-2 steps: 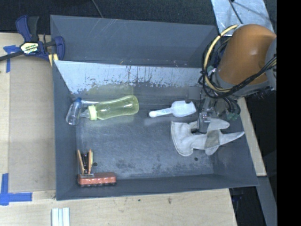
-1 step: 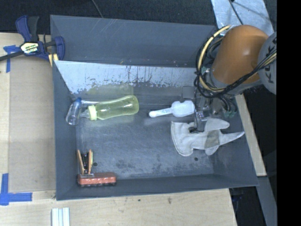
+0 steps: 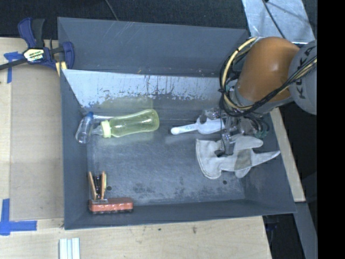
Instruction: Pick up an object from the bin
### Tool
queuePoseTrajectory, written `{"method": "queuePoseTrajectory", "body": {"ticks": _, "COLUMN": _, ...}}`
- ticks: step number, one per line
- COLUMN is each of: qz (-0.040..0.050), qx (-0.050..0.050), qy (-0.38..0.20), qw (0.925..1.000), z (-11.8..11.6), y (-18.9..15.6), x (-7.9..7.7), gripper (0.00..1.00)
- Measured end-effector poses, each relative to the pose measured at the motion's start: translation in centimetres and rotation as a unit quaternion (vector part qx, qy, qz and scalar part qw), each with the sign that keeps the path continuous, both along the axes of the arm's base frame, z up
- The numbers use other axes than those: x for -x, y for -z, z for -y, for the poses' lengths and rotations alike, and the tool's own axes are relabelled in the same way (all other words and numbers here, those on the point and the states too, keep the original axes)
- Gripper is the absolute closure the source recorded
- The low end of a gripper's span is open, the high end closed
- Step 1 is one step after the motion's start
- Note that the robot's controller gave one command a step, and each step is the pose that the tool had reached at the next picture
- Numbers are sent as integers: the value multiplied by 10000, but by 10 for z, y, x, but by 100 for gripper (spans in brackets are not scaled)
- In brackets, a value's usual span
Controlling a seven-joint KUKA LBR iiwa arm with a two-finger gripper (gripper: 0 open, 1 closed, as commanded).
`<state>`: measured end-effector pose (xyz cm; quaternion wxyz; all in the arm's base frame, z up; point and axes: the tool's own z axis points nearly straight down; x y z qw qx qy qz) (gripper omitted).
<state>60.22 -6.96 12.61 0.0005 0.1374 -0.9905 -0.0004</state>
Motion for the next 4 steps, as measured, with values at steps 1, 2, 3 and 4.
{"method": "queuePoseTrajectory", "body": {"ticks": 1, "qz": 39, "qx": 2, "qy": 1179, "qw": 9930, "z": 14, "y": 20, "x": -13, "gripper": 0}}
{"method": "queuePoseTrajectory", "body": {"ticks": 2, "qz": 14, "qx": 6, "qy": 1182, "qw": 9930, "z": 13, "y": 23, "x": 1, "gripper": 0}}
{"method": "queuePoseTrajectory", "body": {"ticks": 3, "qz": 21, "qx": 3, "qy": 656, "qw": 9978, "z": 6, "y": 34, "x": -2, "gripper": 0}}
{"method": "queuePoseTrajectory", "body": {"ticks": 4, "qz": 19, "qx": 1, "qy": 1304, "qw": 9915, "z": 6, "y": 38, "x": -4, "gripper": 0}}
